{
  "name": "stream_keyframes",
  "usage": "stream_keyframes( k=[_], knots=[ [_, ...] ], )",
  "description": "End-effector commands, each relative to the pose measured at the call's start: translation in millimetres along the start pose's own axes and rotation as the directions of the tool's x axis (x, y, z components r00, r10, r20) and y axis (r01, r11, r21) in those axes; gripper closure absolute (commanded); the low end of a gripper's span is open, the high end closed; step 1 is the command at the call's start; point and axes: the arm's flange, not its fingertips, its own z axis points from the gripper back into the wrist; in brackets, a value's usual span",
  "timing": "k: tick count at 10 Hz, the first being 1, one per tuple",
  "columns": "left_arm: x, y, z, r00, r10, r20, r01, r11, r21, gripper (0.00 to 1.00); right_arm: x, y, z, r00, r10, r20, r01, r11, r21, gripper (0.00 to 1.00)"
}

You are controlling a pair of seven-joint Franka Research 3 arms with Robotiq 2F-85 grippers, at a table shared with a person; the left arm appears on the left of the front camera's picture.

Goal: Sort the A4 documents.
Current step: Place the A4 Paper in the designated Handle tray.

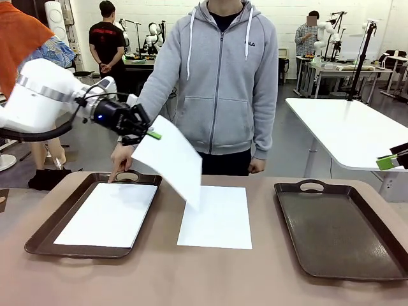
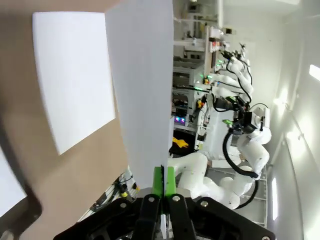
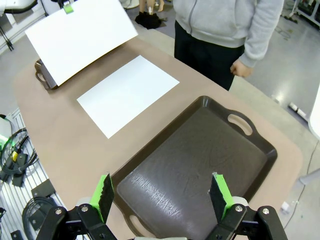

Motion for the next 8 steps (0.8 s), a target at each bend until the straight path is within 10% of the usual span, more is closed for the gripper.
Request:
stream_keyframes(
  k=[1,8],
  knots=[
    [-11.0,22.0,13.3,1.0,0.005,0.021,-0.006,0.999,0.035,0.99,-0.6,-1.0,-2.7,1.0,0.002,0.012,-0.002,1.0,0.023,0.0],
    [6.7,62.0,35.1,0.984,-0.113,-0.135,0.123,0.99,0.066,0.99,-0.6,-1.0,-2.7,1.0,0.002,0.012,-0.002,1.0,0.023,0.0]
  ],
)
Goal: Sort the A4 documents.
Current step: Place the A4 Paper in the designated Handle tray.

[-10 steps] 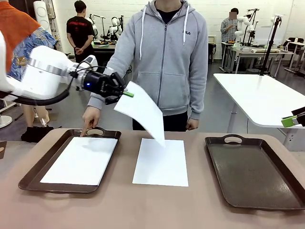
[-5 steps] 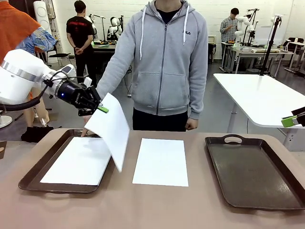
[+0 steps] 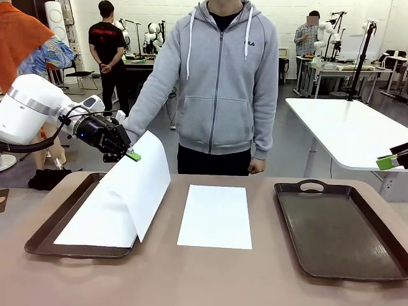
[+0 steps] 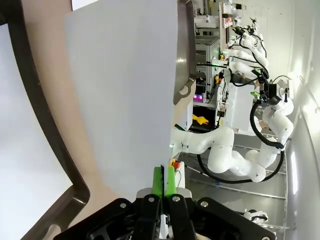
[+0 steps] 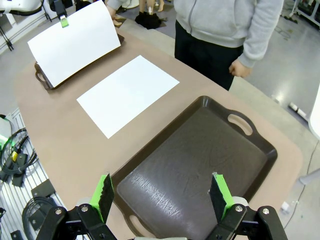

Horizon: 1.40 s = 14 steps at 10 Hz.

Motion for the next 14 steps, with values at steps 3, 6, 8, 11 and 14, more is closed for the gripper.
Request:
stream_keyframes(
  k=[3,6,8,11,14],
  knots=[
    [8.7,9.8,10.1,0.996,0.069,-0.059,-0.062,0.99,0.123,0.99,-0.6,-1.0,-2.8,1.0,0.002,0.012,-0.002,1.0,0.023,0.0],
    [22.5,57.8,5.4,0.978,0.186,-0.09,-0.171,0.974,0.147,0.99,-0.6,-1.0,-2.8,1.0,0.002,0.012,-0.002,1.0,0.023,0.0],
    [19.3,83.0,13.3,0.958,0.286,0.014,-0.281,0.926,0.251,0.99,-0.6,-1.0,-2.8,1.0,0.002,0.012,-0.002,1.0,0.023,0.0],
    [1.7,75.7,32.8,0.924,0.346,0.162,-0.381,0.797,0.469,0.99,-0.6,-1.0,-2.8,1.0,0.002,0.012,-0.002,1.0,0.023,0.0],
    [-14.9,63.2,34.4,0.929,0.325,0.176,-0.367,0.759,0.537,0.99,-0.6,-1.0,-2.8,1.0,0.002,0.012,-0.002,1.0,0.023,0.0]
  ],
)
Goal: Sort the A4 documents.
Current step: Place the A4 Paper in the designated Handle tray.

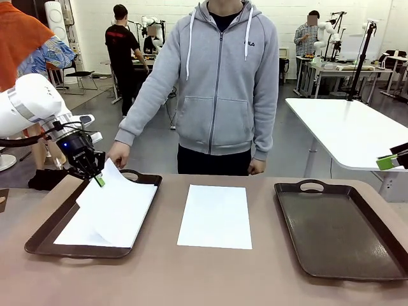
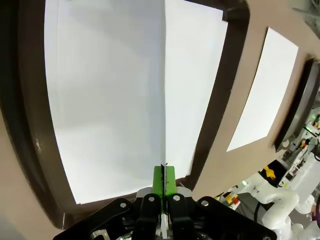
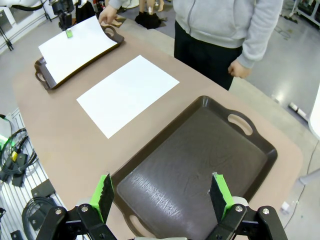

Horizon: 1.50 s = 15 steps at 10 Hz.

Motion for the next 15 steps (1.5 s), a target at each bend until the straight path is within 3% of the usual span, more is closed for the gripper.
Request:
stream_keyframes(
  k=[1,5,11,15],
  knots=[
    [-15.0,-3.9,-3.3,1.0,-0.003,0.004,0.003,0.999,0.043,0.99,-0.6,-0.9,-2.8,1.0,0.002,0.012,-0.003,1.0,0.023,0.0],
    [-7.2,-4.6,-8.6,1.0,-0.025,0.015,0.024,0.997,0.077,0.99,-0.6,-0.9,-2.8,1.0,0.002,0.012,-0.003,1.0,0.023,0.0],
    [-14.8,-4.0,-37.0,0.996,-0.027,0.089,0.004,0.968,0.251,0.99,-0.6,-0.9,-2.8,1.0,0.002,0.012,-0.003,1.0,0.023,0.0],
    [-19.7,1.8,-40.3,0.985,-0.062,0.161,0.018,0.966,0.259,0.99,-0.6,-0.9,-2.8,1.0,0.002,0.012,-0.003,1.0,0.023,0.0]
  ],
)
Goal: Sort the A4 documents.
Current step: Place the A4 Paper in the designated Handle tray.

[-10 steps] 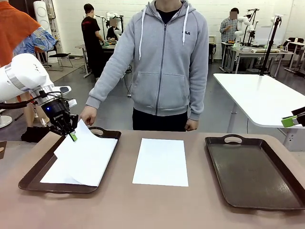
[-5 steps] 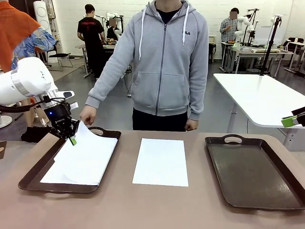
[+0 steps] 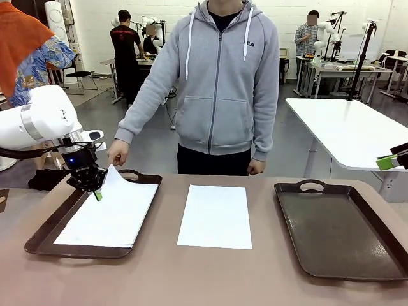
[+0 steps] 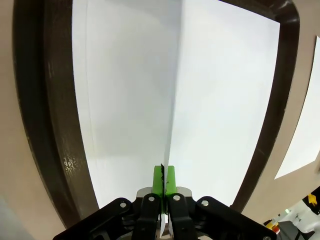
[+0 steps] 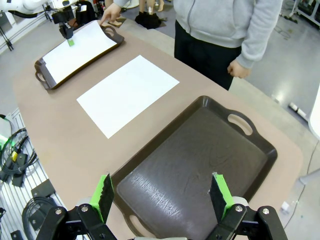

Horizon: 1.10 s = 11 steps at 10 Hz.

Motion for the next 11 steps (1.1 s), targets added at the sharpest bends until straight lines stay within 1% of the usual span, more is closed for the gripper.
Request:
stream_keyframes(
  k=[1,2,5,6,7,8,9,10,11],
  knots=[
    [-9.4,2.8,1.0,0.999,0.012,0.047,-0.013,0.999,0.029,0.99,-0.6,-0.9,-2.8,1.0,0.002,0.012,-0.003,1.0,0.023,0.0],
    [-8.3,4.8,-0.7,0.999,0.008,0.054,-0.009,0.999,0.034,0.99,-0.6,-0.9,-2.8,1.0,0.002,0.012,-0.003,1.0,0.023,0.0],
    [-9.5,5.6,-3.7,1.0,0.017,0.017,-0.017,0.999,0.038,0.99,-0.6,-0.9,-2.8,1.0,0.002,0.012,-0.003,1.0,0.023,0.0],
    [-9.5,5.9,-3.3,1.0,0.013,0.013,-0.013,0.999,0.052,0.91,-0.6,-0.9,-2.8,1.0,0.002,0.012,-0.003,1.0,0.023,0.0],
    [-8.9,5.4,0.3,1.0,0.008,0.013,-0.008,0.998,0.062,0.79,-0.6,-0.9,-2.8,1.0,0.002,0.012,-0.003,1.0,0.023,0.0],
    [-8.2,4.7,3.0,1.0,0.003,0.019,-0.004,0.997,0.072,0.71,-0.6,-0.9,-2.8,1.0,0.002,0.012,-0.003,1.0,0.023,0.0],
    [-7.6,5.1,4.7,1.0,0.003,0.02,-0.005,0.996,0.088,0.59,-0.6,-0.9,-2.8,1.0,0.002,0.012,-0.003,1.0,0.023,0.0],
    [-7.6,5.9,7.6,1.0,0.005,0.026,-0.008,0.995,0.104,0.51,-0.6,-0.9,-2.8,1.0,0.002,0.012,-0.003,1.0,0.023,0.0],
    [-6.8,6.4,9.8,0.999,0.011,0.038,-0.016,0.991,0.129,0.39,-0.6,-0.9,-2.8,1.0,0.002,0.012,-0.003,1.0,0.023,0.0]
  ],
)
